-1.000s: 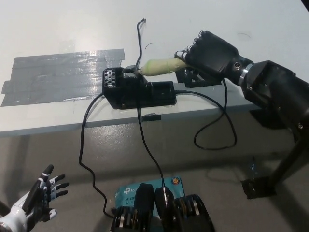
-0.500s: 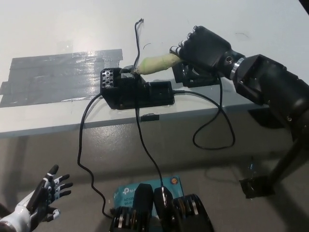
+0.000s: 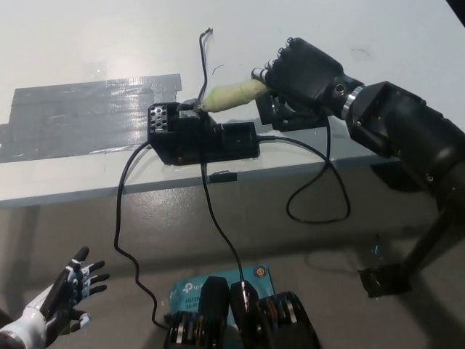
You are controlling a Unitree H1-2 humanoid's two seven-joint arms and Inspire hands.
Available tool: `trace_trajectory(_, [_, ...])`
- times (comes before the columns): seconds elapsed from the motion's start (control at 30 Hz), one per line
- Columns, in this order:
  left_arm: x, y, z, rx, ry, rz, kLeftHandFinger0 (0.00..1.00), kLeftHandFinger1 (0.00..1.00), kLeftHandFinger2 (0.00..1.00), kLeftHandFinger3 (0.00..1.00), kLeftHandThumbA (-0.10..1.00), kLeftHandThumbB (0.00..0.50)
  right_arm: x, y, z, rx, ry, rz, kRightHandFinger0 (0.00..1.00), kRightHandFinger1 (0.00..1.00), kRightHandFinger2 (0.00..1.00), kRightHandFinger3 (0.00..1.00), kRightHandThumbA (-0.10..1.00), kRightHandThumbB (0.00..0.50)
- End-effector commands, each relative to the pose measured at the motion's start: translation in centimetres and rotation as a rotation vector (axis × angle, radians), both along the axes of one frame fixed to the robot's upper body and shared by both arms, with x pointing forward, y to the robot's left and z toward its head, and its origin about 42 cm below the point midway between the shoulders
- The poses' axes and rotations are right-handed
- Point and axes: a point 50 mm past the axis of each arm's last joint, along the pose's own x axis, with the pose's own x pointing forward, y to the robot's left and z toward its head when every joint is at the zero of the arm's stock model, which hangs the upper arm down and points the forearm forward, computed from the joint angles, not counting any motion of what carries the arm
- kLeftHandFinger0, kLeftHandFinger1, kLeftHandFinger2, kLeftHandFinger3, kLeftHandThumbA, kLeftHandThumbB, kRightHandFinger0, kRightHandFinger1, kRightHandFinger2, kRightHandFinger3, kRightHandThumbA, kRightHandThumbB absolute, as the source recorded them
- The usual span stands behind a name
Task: The robot uses its right hand to grab and lift the soldering gun kept on the middle of the table and puts it in its base
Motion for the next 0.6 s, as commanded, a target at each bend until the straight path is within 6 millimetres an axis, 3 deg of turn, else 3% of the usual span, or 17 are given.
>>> trace_trajectory(0.0, [0.7,0.2,1.5,0.012,-0.054,-0.010,0.93,1.00,1.00,1.00,1.00,0.218,-1.3,5.6,2.1,0.041,-0.020,0.151,0.00,0.00,0.41,0.04,-0.10,0.029])
trace_trajectory(0.03, [0.7,0.2,1.5,0.012,-0.056,-0.012,0.91,1.00,1.00,1.00,1.00,0.213,-1.4,5.6,2.0,0.054,-0.021,0.150,0.00,0.00,0.42,0.04,-0.10,0.054])
trace_trajectory(0.17, [0.5,0.4,1.4,0.014,-0.050,-0.012,0.90,0.99,1.00,1.00,1.00,0.229,-1.5,5.7,1.9,0.074,-0.024,0.132,0.00,0.01,0.43,0.07,-0.10,0.038])
trace_trajectory(0.2, [0.6,0.4,1.4,0.014,-0.048,-0.012,0.90,0.99,1.00,1.00,1.00,0.234,-1.5,5.7,2.0,0.069,-0.021,0.124,0.00,0.01,0.44,0.12,-0.10,0.007])
trace_trajectory(0.27, [0.5,0.4,1.2,0.016,-0.044,-0.014,0.90,1.00,1.00,1.00,1.00,0.239,-1.7,5.8,2.2,0.061,-0.019,0.104,0.00,0.00,0.43,0.14,-0.10,0.000])
trace_trajectory(0.3, [0.5,0.3,1.2,0.014,-0.041,-0.013,0.90,1.00,1.00,1.00,1.00,0.239,-1.8,5.8,2.3,0.063,-0.015,0.102,0.00,0.00,0.42,0.21,-0.10,0.000])
trace_trajectory(0.37, [0.5,0.3,1.2,0.010,-0.040,-0.009,0.88,0.98,1.00,1.00,1.00,0.245,-1.9,6.0,2.7,0.073,-0.039,0.109,0.00,0.00,0.27,0.16,-0.10,0.020])
trace_trajectory(0.43, [0.5,0.4,1.1,0.006,-0.038,-0.004,0.88,0.97,1.00,1.00,1.00,0.250,-1.9,6.1,3.0,0.067,-0.070,0.111,0.00,0.00,0.22,0.16,-0.10,0.045])
trace_trajectory(0.47, [0.5,0.4,1.1,0.012,-0.038,-0.008,0.88,0.97,1.00,1.00,1.00,0.242,-1.8,6.3,3.2,0.067,-0.073,0.088,0.00,0.00,0.22,0.11,-0.10,0.043])
trace_trajectory(0.57, [0.3,0.4,1.0,0.017,-0.036,-0.008,0.89,0.98,1.00,1.00,1.00,0.230,-1.9,6.3,3.2,0.069,-0.097,0.073,0.00,0.00,0.26,0.13,-0.10,0.077])
